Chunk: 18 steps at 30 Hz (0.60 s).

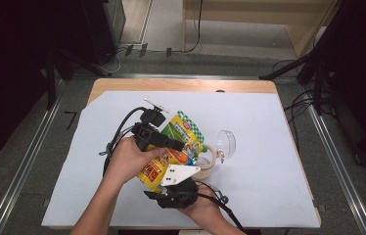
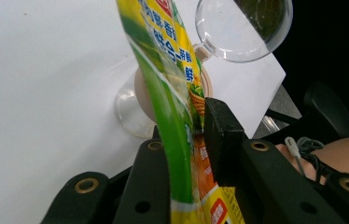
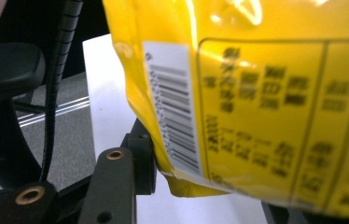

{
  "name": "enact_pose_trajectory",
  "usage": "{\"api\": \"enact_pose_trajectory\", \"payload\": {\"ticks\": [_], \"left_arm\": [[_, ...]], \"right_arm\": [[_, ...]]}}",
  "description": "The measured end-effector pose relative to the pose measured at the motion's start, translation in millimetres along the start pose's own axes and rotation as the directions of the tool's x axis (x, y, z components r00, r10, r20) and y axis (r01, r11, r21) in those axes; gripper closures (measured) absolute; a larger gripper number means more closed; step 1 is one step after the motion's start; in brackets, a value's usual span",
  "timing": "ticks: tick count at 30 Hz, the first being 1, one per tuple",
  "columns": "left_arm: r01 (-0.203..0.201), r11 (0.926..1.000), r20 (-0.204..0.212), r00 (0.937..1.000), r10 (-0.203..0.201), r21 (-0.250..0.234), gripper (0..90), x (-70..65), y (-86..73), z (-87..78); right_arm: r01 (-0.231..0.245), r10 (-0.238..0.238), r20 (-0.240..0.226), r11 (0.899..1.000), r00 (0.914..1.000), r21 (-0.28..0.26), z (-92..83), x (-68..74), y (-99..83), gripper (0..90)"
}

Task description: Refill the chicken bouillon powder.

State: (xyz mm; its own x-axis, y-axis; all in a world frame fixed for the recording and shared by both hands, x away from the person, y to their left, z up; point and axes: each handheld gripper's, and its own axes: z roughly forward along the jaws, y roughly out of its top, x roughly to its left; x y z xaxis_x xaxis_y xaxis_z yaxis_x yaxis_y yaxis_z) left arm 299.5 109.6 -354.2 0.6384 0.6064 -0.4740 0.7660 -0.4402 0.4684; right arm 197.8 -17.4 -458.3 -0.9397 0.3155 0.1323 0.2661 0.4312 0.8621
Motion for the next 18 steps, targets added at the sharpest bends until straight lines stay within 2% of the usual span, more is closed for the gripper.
{"api": "enact_pose_trajectory", "payload": {"ticks": [4, 8, 10, 13, 17, 18], "left_arm": [[0.005, 0.9999, 0.0, 1.0, -0.005, 0.015, 80.9, 1.7, -0.2, 3.3], [0.017, 0.9997, 0.033, 0.9993, -0.018, 0.015, 76.9, 6.7, -0.1, 3.0], [0.018, 0.9997, 0.033, 0.9993, -0.018, 0.014, 76.1, 7.7, 0.1, 2.5], [0.0, 0.9996, 0.035, 0.9994, -0.001, 0.026, 72.1, 5.6, 0.2, 3.9], [-0.024, 0.9996, 0.032, 0.9992, 0.023, 0.016, 69.9, 4.8, -0.8, 2.8], [-0.042, 0.999, 0.032, 0.9987, 0.041, 0.015, 69.8, 4.8, -0.8, 2.1]], "right_arm": [[-0.033, 0.033, -0.007, 0.999, 0.9994, 0.001, 5.8, -0.7, -0.6, 64.3], [-0.062, 0.062, -0.016, 0.998, 0.998, -0.004, 5.4, -1.1, -0.8, 65.8], [-0.071, 0.071, -0.02, 0.997, 0.9973, -0.005, 3.8, -0.9, 0.2, 66.1], [-0.071, 0.071, -0.023, 0.997, 0.9972, -0.013, 1.9, -2.3, 0.5, 66.3], [-0.131, 0.128, -0.06, 0.991, 0.99, -0.041, -3.5, -9.2, 0.3, 66.5], [-0.139, 0.135, -0.067, 0.989, 0.9885, -0.048, -5.4, -10.8, 0.5, 66.5]]}}
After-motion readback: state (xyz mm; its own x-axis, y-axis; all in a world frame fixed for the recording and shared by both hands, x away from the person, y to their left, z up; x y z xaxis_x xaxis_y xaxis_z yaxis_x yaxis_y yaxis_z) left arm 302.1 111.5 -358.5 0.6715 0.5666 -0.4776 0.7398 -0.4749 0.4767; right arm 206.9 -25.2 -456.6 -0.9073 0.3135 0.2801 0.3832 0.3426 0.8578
